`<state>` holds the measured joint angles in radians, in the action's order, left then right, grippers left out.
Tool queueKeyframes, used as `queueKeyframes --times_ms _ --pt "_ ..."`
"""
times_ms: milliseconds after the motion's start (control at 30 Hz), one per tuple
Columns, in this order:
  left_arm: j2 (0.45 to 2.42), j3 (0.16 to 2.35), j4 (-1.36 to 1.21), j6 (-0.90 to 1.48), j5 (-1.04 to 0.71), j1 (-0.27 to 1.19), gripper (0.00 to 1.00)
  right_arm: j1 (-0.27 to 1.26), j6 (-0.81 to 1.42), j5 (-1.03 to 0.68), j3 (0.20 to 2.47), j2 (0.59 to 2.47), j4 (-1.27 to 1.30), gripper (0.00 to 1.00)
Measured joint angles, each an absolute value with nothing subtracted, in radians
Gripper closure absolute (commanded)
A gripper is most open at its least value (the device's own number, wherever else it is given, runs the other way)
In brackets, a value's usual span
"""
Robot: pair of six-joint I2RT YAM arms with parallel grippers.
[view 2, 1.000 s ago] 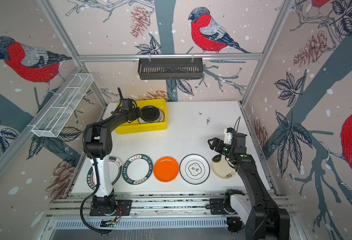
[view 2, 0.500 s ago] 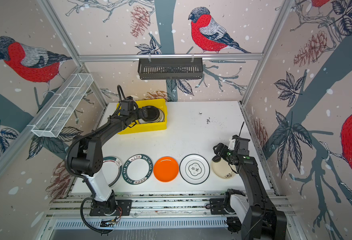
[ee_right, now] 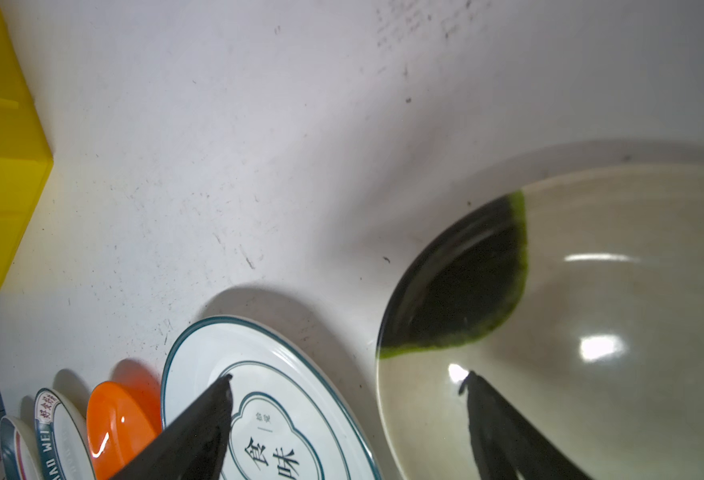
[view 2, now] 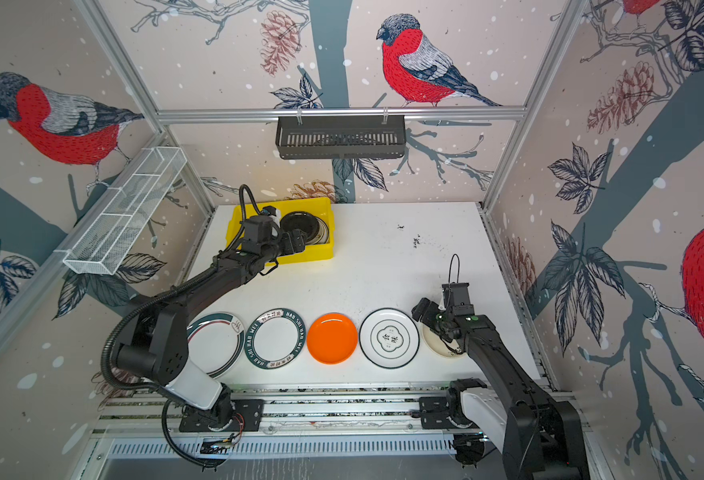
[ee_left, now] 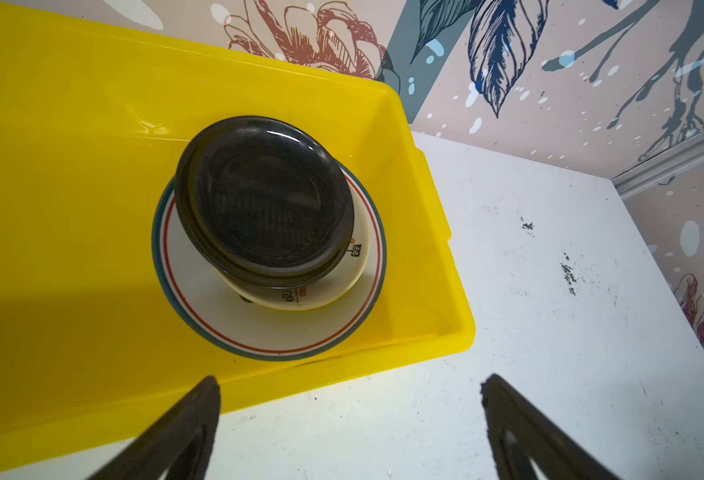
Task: Place the plates into the plastic bin on the countertop
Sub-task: 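Lower the black plate onto the cream plate in the bin and open the left gripper, then lower the right gripper onto the cream flower-print plate rim while the left withdraws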
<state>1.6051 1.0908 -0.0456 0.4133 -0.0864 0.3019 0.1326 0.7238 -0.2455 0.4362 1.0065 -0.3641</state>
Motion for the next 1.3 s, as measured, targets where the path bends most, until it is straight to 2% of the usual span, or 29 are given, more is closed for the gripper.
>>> queueKeyframes --times_ms 667,1300 --pt "1.565 1.055 -0.07 0.421 -0.13 0.33 0.03 0.167 0.82 -0.245 0.43 1.172 -0.097 0.1" --pt "1.527 1.054 -0.059 0.42 -0.126 0.35 0.03 0.16 0.804 -0.255 0.634 1.418 -0.036 0.11"
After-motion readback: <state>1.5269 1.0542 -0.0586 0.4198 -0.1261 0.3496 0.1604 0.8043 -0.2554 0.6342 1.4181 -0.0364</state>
